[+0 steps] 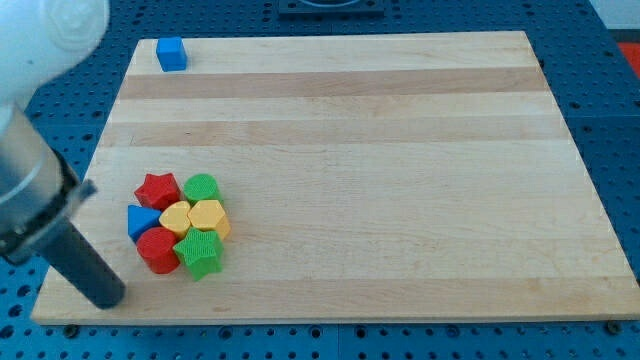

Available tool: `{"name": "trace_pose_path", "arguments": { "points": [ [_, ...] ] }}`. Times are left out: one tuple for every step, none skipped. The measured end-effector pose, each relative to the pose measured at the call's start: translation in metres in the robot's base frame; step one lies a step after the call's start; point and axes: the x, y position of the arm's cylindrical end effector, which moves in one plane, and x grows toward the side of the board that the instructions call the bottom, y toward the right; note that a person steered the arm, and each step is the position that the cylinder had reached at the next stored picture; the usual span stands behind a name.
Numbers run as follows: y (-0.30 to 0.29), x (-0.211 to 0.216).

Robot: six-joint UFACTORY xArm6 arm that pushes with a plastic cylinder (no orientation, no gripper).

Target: Move the green star diagonal to the green circle

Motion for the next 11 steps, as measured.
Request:
{"name": "trace_pose_path", "arguments": {
  "points": [
    [0.049, -0.001],
    [0.063, -0.020],
    [0.063, -0.037],
    [0.072, -0.051],
    [0.105, -0.052],
    [0.133, -0.052],
    [0.143, -0.064],
    [0.128, -0.076],
    [0.118, -0.086],
    [0.118, -0.103],
    [0.118, -0.121]
  ]
}}
